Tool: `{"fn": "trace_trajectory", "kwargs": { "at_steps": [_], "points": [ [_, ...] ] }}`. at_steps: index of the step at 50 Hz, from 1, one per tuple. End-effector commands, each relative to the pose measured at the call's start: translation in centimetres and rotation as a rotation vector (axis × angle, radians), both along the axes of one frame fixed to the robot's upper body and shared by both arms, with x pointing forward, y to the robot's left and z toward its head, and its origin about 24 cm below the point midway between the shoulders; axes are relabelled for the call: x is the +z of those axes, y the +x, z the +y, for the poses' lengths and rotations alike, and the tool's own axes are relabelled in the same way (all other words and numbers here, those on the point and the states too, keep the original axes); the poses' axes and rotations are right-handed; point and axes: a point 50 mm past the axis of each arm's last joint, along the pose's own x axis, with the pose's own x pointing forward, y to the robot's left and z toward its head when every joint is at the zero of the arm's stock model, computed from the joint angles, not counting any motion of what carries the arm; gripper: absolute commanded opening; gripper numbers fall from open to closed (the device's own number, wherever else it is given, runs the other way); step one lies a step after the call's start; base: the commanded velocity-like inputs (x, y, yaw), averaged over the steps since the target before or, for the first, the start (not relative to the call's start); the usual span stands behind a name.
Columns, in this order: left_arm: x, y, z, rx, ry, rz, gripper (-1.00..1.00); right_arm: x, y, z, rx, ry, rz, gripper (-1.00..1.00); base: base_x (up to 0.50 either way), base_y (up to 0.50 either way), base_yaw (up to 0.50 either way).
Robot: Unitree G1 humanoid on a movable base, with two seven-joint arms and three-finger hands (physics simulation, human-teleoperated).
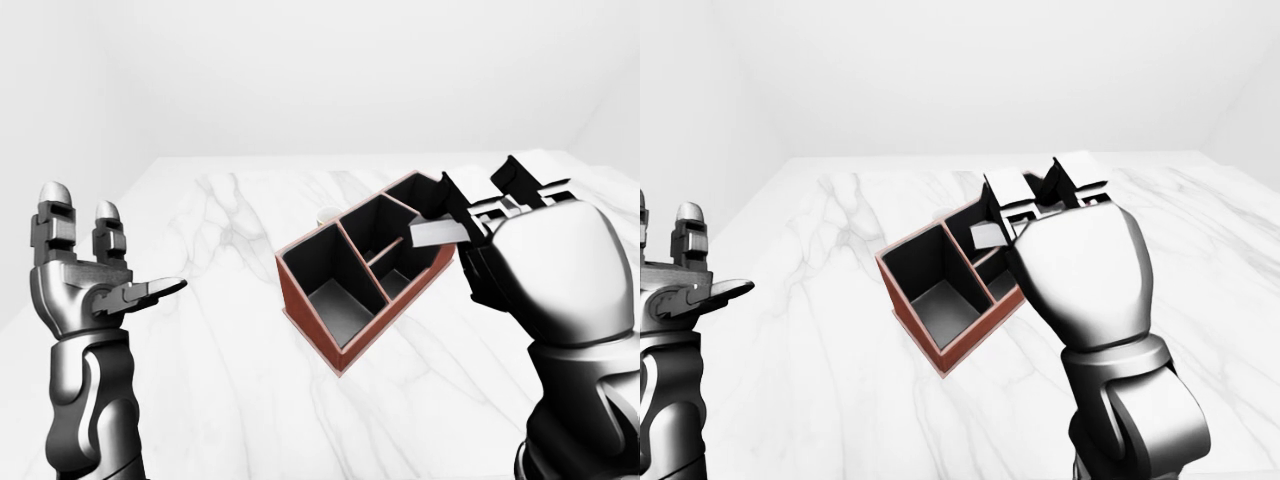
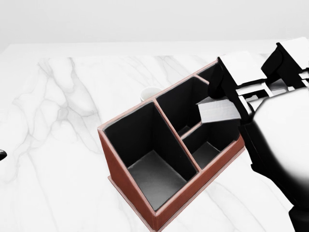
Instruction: Pick up the book and place it in the left compartment of the caddy.
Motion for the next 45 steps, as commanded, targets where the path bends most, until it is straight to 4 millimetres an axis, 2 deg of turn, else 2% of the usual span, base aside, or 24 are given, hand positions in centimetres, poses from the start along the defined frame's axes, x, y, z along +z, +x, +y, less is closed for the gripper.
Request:
{"fn": "trace_trajectory", "kwargs": {
  "at_steps": [1, 15, 23, 30, 45],
  "points": [
    [0.0, 0.0, 0.0, 0.000, 0.001, -0.002, 1.00, 1.3, -0.5, -0.1, 0.047, -0.032, -0.069, -1.00, 0.00, 0.00, 0.00],
    [0.0, 0.0, 0.0, 0.000, 0.000, 0.001, 1.00, 2.3, -0.8, -1.4, 0.116, 0.057, -0.095, -1.00, 0.00, 0.00, 0.00],
    [-0.1, 0.0, -0.1, 0.000, 0.001, 0.004, 1.00, 3.2, -1.2, -1.9, 0.230, 0.124, -0.134, -1.00, 0.00, 0.00, 0.00],
    [0.0, 0.0, -0.1, 0.001, 0.003, 0.000, 1.00, 3.3, -1.4, -2.6, 0.244, 0.172, -0.139, -1.00, 0.00, 0.00, 0.00],
    [0.0, 0.0, -0.1, 0.001, 0.002, 0.000, 1.00, 2.6, -1.3, -2.6, 0.317, 0.270, -0.109, -1.00, 0.00, 0.00, 0.00]
  ]
}}
